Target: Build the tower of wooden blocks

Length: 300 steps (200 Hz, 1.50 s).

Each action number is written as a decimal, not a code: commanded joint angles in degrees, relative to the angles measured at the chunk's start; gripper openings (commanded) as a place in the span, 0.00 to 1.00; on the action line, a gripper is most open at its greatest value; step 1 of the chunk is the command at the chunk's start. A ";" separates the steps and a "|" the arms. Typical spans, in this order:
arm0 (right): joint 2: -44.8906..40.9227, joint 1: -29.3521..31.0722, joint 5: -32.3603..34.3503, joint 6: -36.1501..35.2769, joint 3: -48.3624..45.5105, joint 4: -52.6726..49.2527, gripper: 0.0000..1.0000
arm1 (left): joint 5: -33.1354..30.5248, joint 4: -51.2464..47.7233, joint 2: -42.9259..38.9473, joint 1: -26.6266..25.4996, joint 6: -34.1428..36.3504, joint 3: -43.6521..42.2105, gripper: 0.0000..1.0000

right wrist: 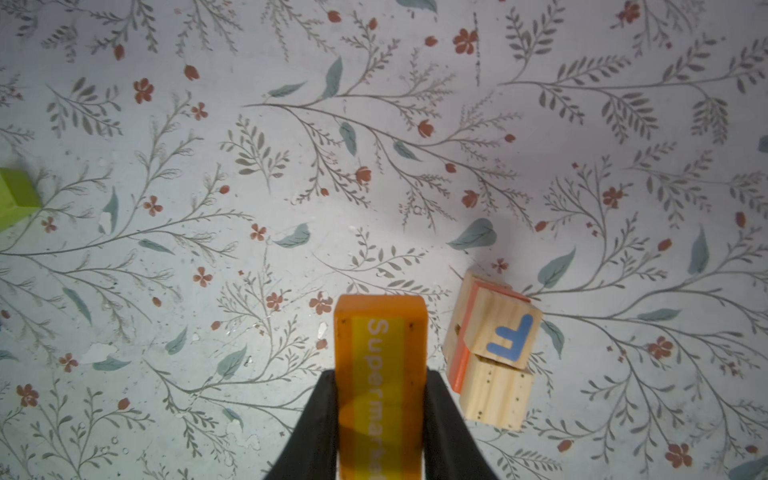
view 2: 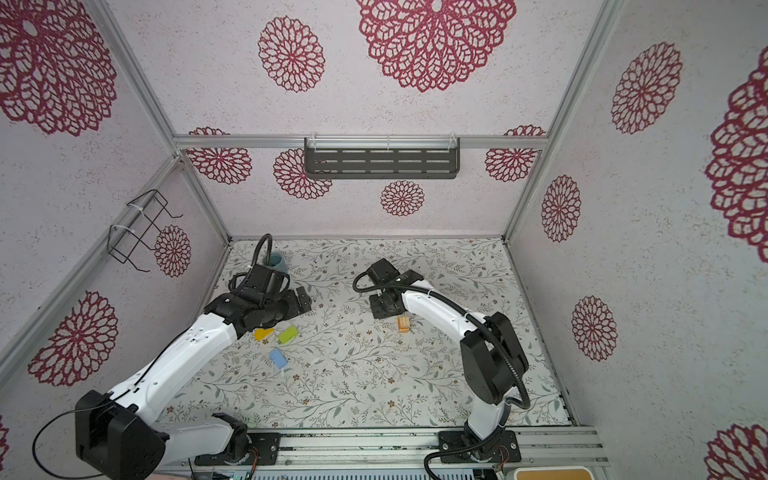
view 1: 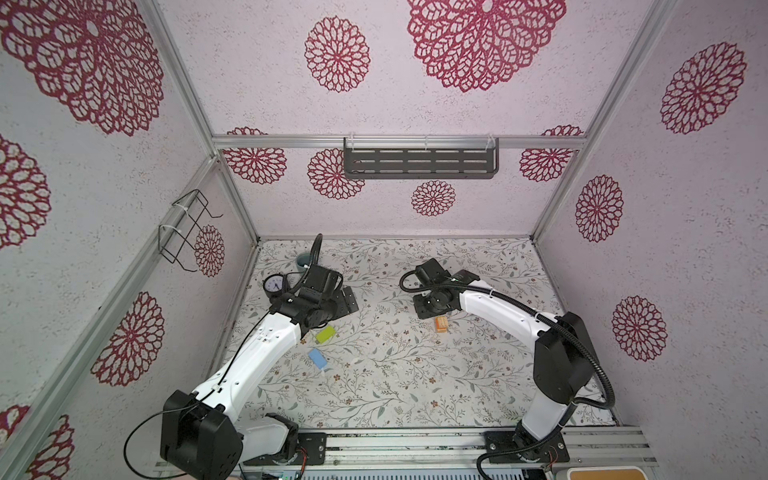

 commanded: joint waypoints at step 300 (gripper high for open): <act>-1.09 -5.92 2.20 3.00 -6.03 1.74 0.28 | -2.96 0.71 6.43 -0.93 2.98 3.53 0.97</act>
